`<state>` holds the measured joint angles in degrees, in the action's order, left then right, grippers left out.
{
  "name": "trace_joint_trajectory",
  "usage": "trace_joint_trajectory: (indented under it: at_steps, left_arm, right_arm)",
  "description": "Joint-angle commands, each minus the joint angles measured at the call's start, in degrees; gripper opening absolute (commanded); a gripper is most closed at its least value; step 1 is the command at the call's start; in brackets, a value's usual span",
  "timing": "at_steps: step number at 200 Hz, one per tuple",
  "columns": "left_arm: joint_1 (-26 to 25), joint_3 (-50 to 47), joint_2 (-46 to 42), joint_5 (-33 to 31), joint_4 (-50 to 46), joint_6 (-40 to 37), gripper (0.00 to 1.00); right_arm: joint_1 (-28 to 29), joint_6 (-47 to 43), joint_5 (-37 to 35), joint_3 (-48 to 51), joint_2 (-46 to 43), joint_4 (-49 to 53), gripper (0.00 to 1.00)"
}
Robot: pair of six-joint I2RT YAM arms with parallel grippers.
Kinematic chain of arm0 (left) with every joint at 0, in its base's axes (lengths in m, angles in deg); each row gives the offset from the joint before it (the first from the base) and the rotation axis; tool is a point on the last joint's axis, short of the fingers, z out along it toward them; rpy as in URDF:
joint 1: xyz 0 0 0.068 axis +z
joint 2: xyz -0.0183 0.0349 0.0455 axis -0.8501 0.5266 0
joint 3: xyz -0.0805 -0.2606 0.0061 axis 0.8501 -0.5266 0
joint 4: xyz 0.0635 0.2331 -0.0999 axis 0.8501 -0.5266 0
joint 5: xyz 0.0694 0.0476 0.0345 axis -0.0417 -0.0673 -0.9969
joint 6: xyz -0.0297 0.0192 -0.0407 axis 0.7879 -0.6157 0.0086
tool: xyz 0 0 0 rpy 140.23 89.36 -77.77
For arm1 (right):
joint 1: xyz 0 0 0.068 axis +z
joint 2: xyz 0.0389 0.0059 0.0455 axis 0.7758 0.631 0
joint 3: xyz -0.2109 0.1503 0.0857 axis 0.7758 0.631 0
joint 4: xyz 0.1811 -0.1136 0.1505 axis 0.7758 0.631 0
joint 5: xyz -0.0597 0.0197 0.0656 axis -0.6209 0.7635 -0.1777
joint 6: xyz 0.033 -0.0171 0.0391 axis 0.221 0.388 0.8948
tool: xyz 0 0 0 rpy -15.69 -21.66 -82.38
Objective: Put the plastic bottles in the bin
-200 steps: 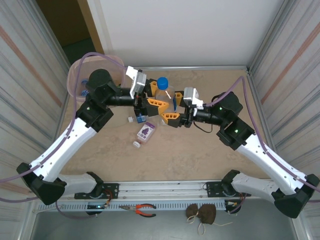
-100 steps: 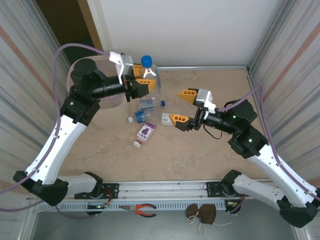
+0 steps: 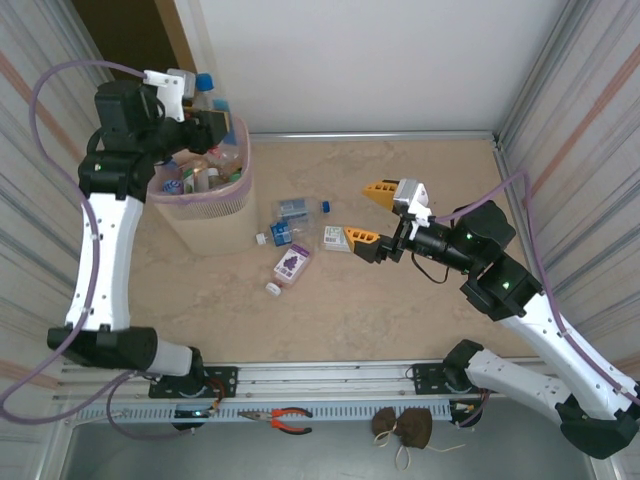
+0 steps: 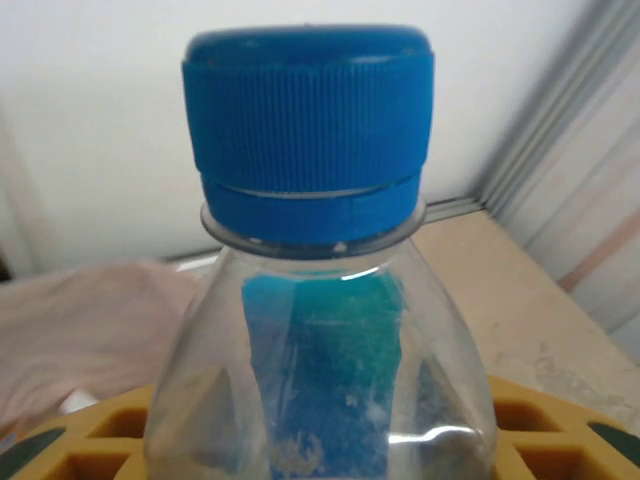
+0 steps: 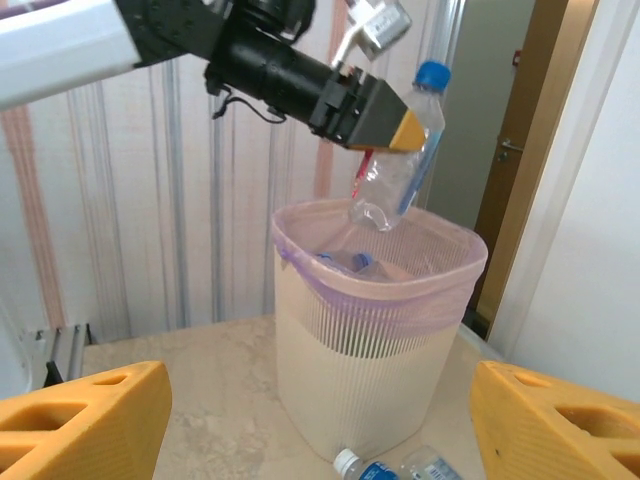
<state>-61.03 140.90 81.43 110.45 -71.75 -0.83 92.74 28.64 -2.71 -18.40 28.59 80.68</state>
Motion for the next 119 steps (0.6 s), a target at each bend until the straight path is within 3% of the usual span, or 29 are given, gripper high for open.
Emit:
trace_joint_trajectory:
  at_steps: [1, 48, 119]
  left_arm:
    - [2.61, 4.16, 3.05, -1.11, -8.58, 0.78, 0.48]
    - [5.22, 6.25, 9.04, -3.36, -13.72, 1.24, 0.49]
    - [5.16, 7.12, 17.97, 6.03, -17.55, 4.03, 0.49]
  right_arm:
    - [-0.37, -0.86, -0.98, -0.04, -0.61, 0.12, 0.77]
    - [-0.41, -0.77, -1.14, -0.07, -0.42, 0.38, 0.77]
    - [-0.42, -0.83, -1.30, 0.00, -0.33, 0.81, 0.77]
